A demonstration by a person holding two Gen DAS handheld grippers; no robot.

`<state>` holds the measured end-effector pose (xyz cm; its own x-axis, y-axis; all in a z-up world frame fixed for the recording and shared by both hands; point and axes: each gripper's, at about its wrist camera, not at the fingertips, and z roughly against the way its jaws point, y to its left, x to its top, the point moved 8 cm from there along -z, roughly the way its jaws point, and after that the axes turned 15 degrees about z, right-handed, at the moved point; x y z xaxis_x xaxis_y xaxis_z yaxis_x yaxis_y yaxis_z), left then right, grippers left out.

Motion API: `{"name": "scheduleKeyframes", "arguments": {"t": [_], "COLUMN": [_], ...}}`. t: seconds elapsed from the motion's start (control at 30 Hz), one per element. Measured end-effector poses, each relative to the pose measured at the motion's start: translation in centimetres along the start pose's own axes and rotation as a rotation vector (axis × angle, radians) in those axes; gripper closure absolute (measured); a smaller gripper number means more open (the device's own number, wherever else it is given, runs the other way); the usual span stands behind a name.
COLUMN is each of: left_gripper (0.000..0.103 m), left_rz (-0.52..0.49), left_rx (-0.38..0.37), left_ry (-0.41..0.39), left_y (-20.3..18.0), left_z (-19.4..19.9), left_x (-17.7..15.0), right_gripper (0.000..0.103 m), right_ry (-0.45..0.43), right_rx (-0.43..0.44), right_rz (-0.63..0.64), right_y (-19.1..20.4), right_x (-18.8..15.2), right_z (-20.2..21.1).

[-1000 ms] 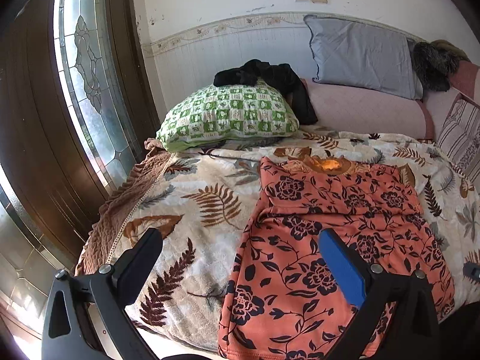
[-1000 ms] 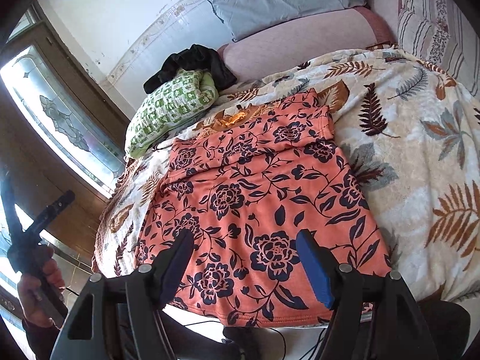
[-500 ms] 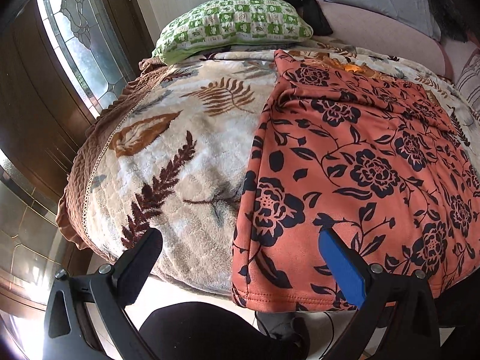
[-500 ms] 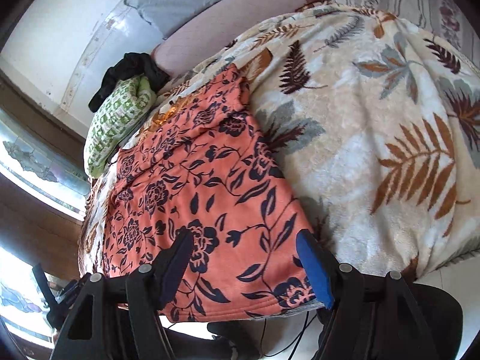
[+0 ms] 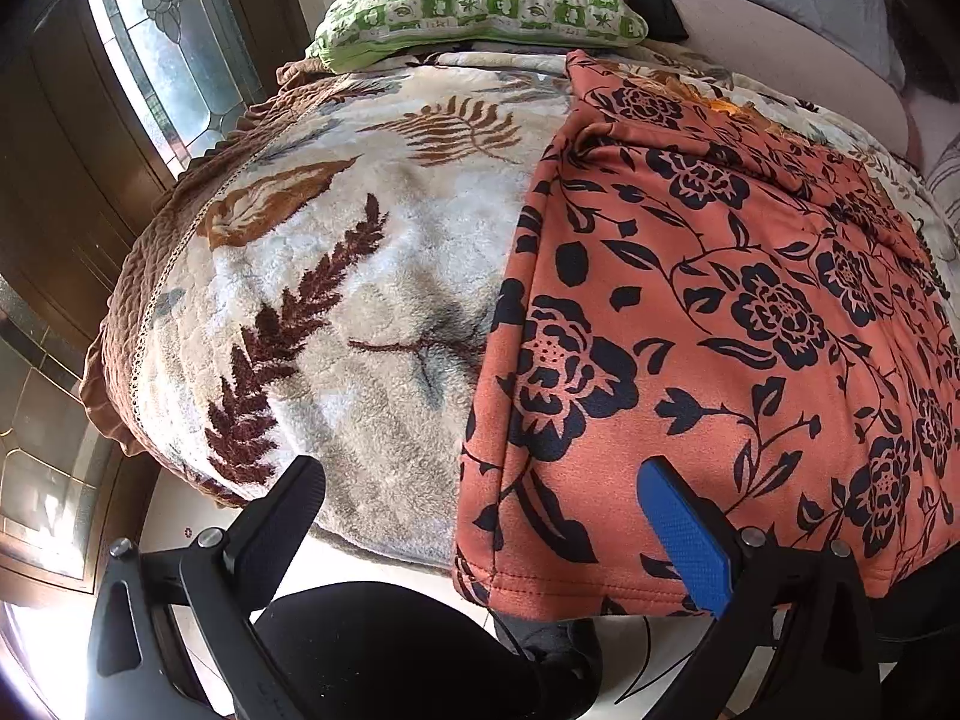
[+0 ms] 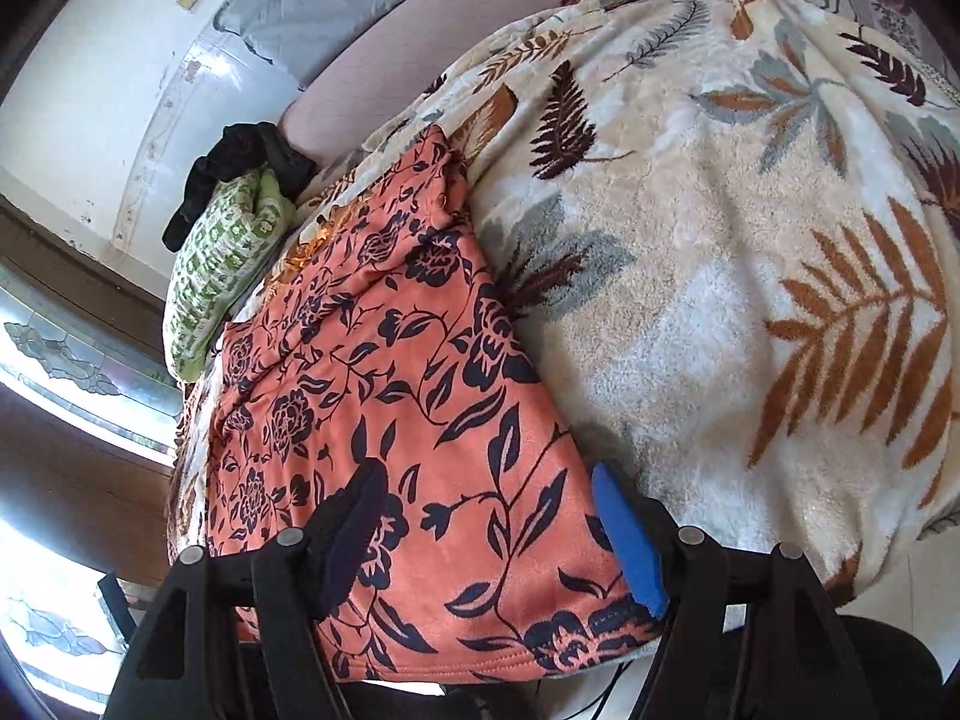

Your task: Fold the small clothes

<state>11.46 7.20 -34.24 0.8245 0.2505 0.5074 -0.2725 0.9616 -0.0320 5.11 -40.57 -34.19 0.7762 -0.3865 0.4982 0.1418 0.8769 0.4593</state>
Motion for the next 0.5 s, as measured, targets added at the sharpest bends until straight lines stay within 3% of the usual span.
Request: {"name": "scheduleKeyframes", "arguments": {"t": [0.27,0.37,0.5], "left_gripper": [0.000,0.000,0.000], "left_rz": [0.081,0.081,0.086], "left_rx": [-0.075,-0.070,-0.139], "left_ry": [0.059,0.075,0.150], "left_y": [1.8,1.7,0.6], "left_z": [-1.2,-1.9,-2.7], "left_x": [0.5,0.3,-0.7], "right_gripper": [0.029,0.029,0.028], "right_ry": [0.025,0.055,0.050], "right_rx": [0.000,0.008,0.029], "right_rz": [-0.017,-0.043,-0.036], "right_y": [-0.2,-0.7,-0.5], "right_x": [0.6,0.1,0.0], "right_z": [-2.2,-2.9,-2.8]}}
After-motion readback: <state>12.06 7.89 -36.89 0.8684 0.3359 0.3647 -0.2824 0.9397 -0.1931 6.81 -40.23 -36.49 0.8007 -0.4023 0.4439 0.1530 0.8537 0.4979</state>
